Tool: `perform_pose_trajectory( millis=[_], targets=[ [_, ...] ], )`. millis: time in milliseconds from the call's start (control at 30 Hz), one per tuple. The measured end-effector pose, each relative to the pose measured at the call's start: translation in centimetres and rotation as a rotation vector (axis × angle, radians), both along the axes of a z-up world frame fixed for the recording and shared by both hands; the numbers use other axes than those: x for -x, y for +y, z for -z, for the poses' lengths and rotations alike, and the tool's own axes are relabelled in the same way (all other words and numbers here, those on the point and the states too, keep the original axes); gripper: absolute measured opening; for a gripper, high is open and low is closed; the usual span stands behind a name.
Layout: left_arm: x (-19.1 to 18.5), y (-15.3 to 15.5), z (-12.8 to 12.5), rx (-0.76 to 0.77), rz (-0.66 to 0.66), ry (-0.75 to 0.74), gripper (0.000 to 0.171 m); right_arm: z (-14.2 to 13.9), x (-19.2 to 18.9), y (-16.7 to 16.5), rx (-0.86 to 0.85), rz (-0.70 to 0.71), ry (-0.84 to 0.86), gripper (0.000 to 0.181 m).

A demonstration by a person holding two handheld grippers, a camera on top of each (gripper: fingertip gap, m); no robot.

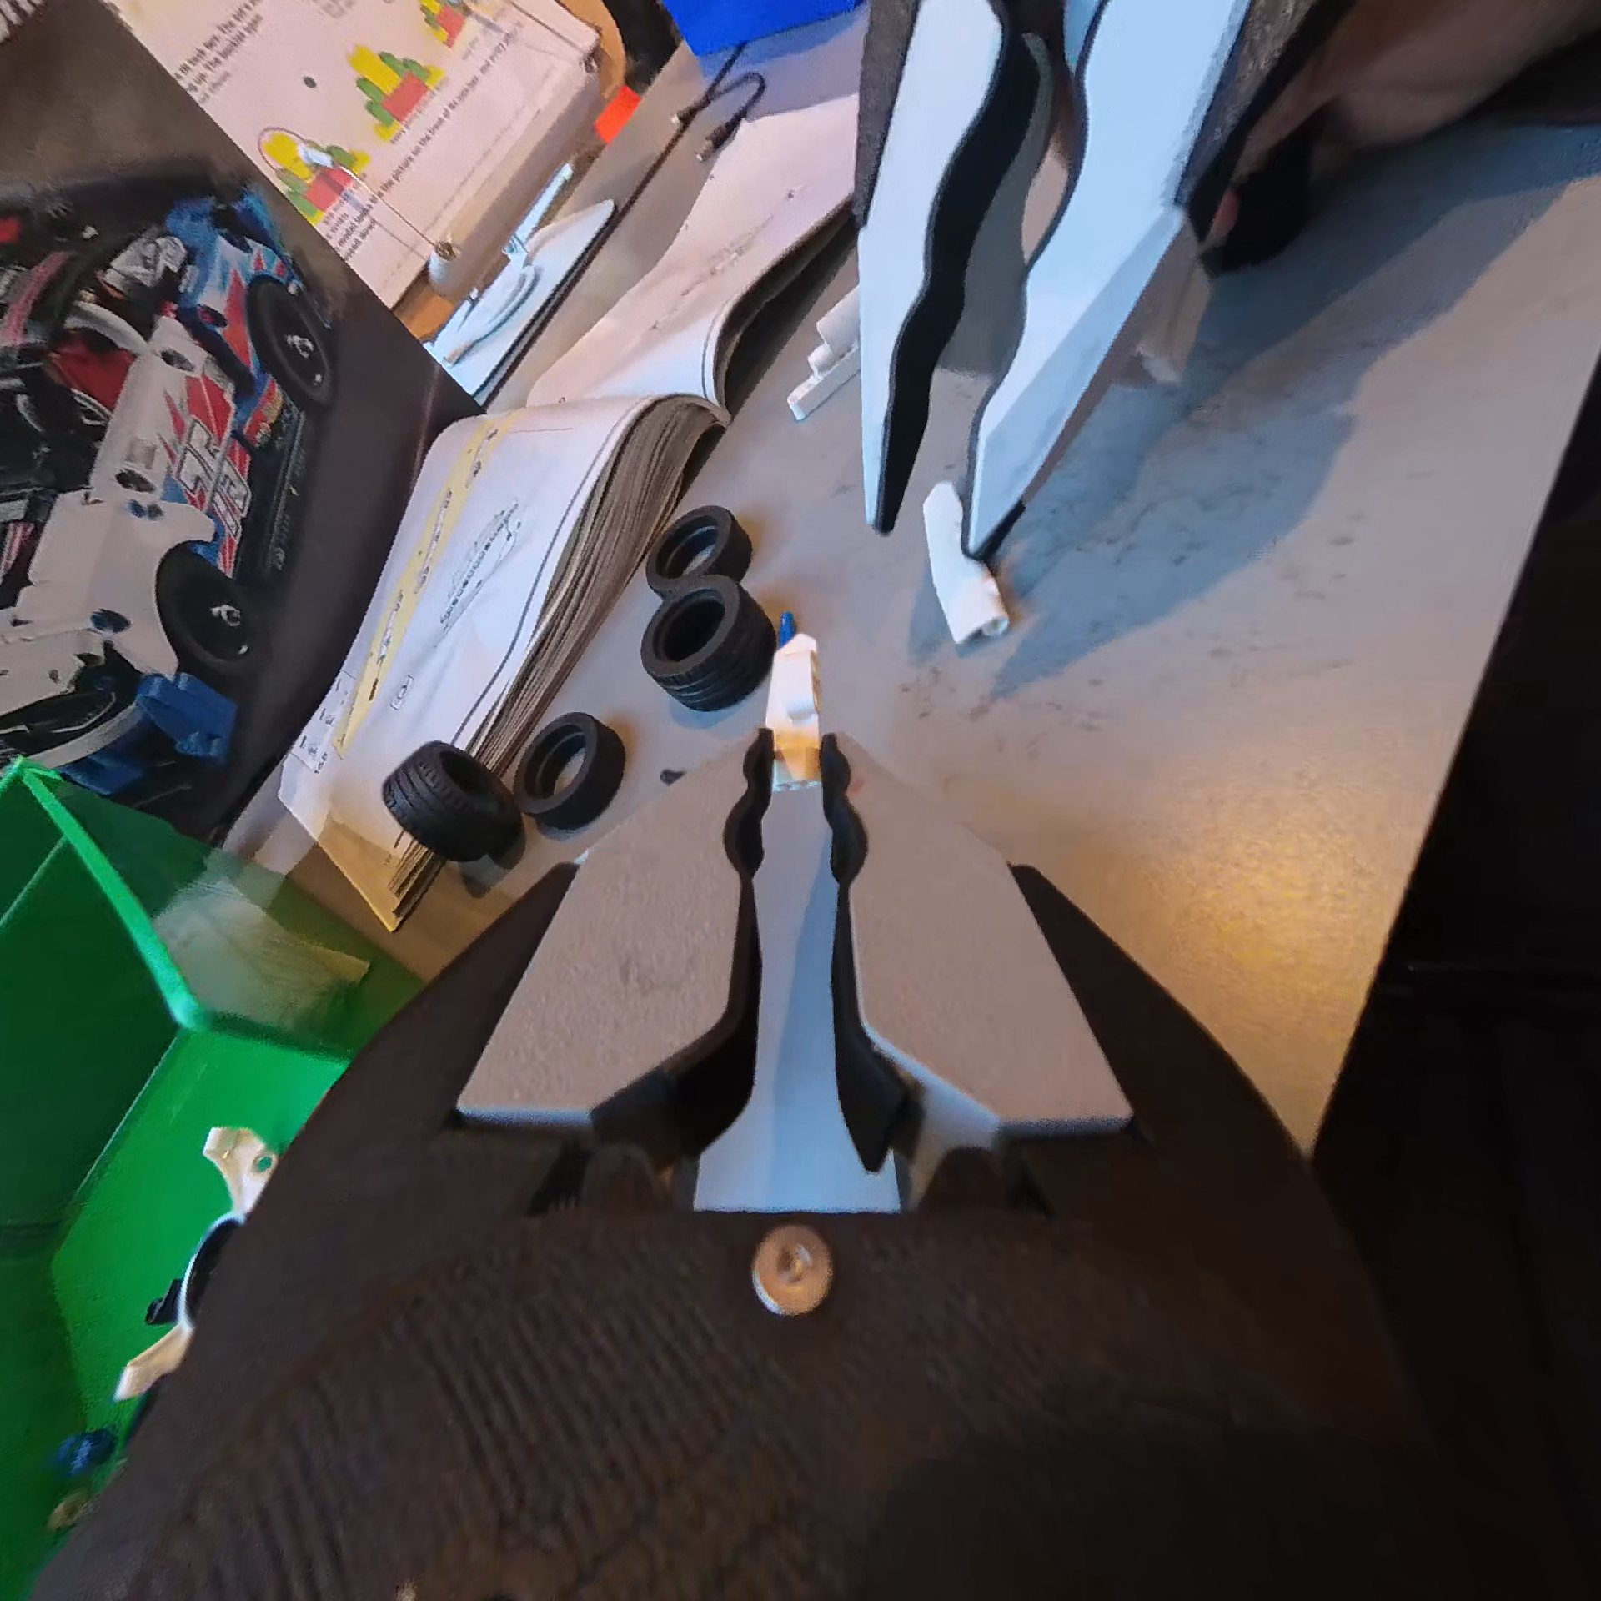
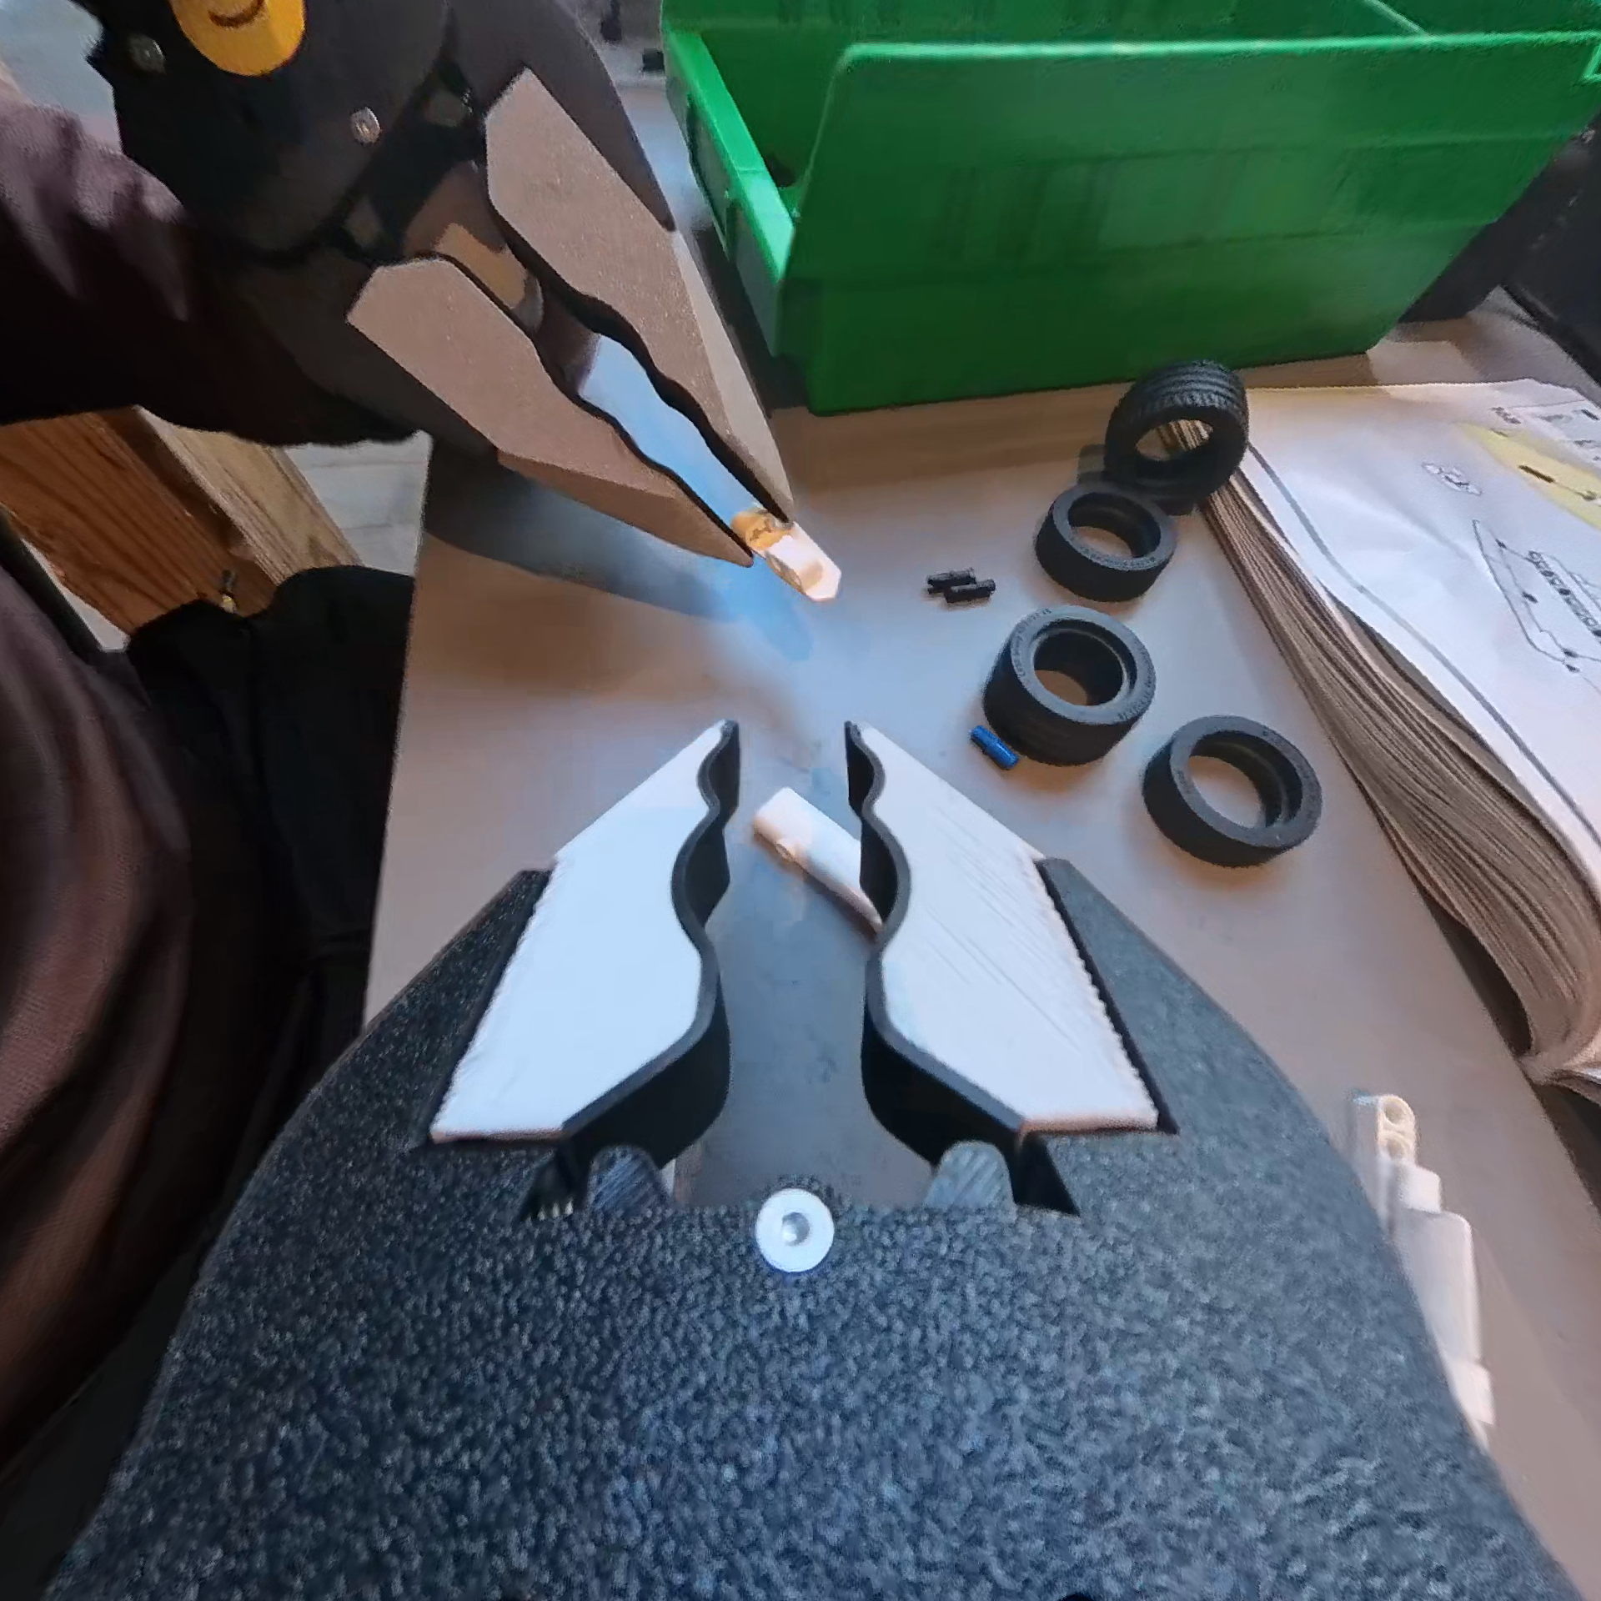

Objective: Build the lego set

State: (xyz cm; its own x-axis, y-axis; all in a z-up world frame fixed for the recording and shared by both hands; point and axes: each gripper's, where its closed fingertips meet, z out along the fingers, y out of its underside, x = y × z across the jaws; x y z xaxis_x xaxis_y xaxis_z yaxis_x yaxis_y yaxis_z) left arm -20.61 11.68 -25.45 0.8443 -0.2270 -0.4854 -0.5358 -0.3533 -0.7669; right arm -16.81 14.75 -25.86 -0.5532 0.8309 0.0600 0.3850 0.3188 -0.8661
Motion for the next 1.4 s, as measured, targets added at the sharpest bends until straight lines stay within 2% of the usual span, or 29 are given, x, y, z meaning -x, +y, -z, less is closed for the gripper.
perform_pose_trajectory(
  millis=[167,300,433,467,533,700,833,933,967,1033,1167,1267,1400],
  targets=[
    [-2.5,0.5,-2.4,-0.108,0.062,-0.133,0.008,-1.6,0.2,-2.0,0.168,-0.037,-0.01,0.029],
    [-3.2,0.9,-2.2,-0.105,0.097,-0.137,0.008,-2.7,0.2,-2.4,0.313,-0.068,-0.02,0.03],
    [-3.7,1.2,-2.4,-0.119,0.111,-0.123,0.008,-3.5,0.3,-2.2,0.404,-0.066,-0.034,0.012],
    [-3.7,1.2,-2.3,-0.119,0.11,-0.12,0.008,-3.6,0.3,-2.2,0.416,-0.059,-0.033,0.012],
    [-3.6,1.3,-2.1,-0.104,0.101,-0.108,0.001,-3.9,0.2,-2.4,0.426,-0.065,-0.034,0.0],
    [-3.1,1.6,-0.9,-0.029,0.068,-0.099,0.002,-2.6,0.9,-1.7,0.221,0.007,-0.038,0.0],
    [-3.2,1.3,0.1,0.046,0.068,-0.116,0.005,-0.5,1.1,-1.0,-0.041,0.042,-0.074,0.0],
    [-3.3,0.2,0.6,0.106,0.092,-0.198,0.014,0.3,1.0,-0.6,-0.268,0.037,-0.088,0.0],
    [-3.4,-0.1,0.7,0.13,0.106,-0.231,0.006,0.2,1.0,-0.9,-0.314,0.021,-0.077,0.0],
    [-3.0,-0.4,1.3,0.188,0.094,-0.276,0.0,0.1,1.1,-2.1,-0.316,-0.011,-0.08,0.0],
    [-2.2,-0.8,2.4,0.274,0.042,-0.344,0.019,-0.2,1.3,-1.2,-0.337,0.047,-0.078,0.001],
    [-1.8,-0.9,2.5,0.299,0.002,-0.427,0.024,-0.9,0.6,0.5,-0.263,0.107,-0.099,0.008],
    [-2.5,0.4,3.4,0.391,-0.047,-0.544,0.038,-1.7,0.3,1.8,-0.127,0.151,-0.103,0.009]
  ],
)
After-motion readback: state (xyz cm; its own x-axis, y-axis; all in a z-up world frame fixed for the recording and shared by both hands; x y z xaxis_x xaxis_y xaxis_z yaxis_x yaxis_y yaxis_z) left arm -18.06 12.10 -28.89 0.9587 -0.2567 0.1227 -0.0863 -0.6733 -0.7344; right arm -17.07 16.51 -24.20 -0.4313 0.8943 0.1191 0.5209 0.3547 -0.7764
